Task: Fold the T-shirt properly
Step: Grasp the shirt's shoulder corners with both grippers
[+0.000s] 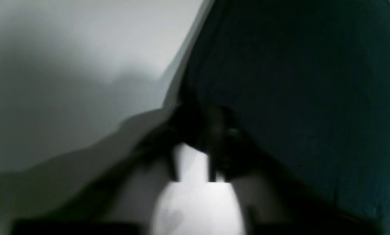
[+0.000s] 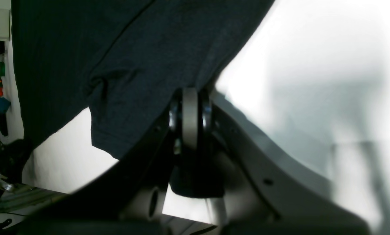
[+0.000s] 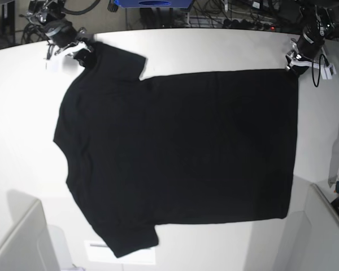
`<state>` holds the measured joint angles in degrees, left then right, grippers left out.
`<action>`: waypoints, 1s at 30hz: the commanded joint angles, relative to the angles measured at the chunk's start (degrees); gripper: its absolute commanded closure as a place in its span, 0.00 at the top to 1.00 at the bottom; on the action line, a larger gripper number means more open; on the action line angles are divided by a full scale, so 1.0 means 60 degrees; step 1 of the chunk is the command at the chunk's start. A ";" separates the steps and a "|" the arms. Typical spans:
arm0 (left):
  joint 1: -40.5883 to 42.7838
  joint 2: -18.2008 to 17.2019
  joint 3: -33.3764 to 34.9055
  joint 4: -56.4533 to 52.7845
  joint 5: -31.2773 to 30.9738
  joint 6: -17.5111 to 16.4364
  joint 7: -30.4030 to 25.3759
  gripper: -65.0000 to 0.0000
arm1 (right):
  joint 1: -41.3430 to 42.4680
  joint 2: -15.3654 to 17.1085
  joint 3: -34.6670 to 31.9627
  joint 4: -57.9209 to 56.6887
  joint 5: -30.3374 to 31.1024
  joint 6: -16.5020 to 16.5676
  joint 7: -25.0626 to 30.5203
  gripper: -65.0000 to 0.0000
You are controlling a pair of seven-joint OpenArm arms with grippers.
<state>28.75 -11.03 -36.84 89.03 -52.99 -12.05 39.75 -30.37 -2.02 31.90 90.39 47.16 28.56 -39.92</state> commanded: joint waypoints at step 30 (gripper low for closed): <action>0.3450 -0.0704 -0.0519 0.3967 -0.1593 0.0024 0.0680 0.00 | -0.1803 -0.0110 0.0024 0.4034 -0.0511 0.0845 -0.0387 0.00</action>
<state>49.01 -14.50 -39.55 111.94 -62.11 -11.90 45.04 -40.56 -2.98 31.70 113.60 42.98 33.30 -43.55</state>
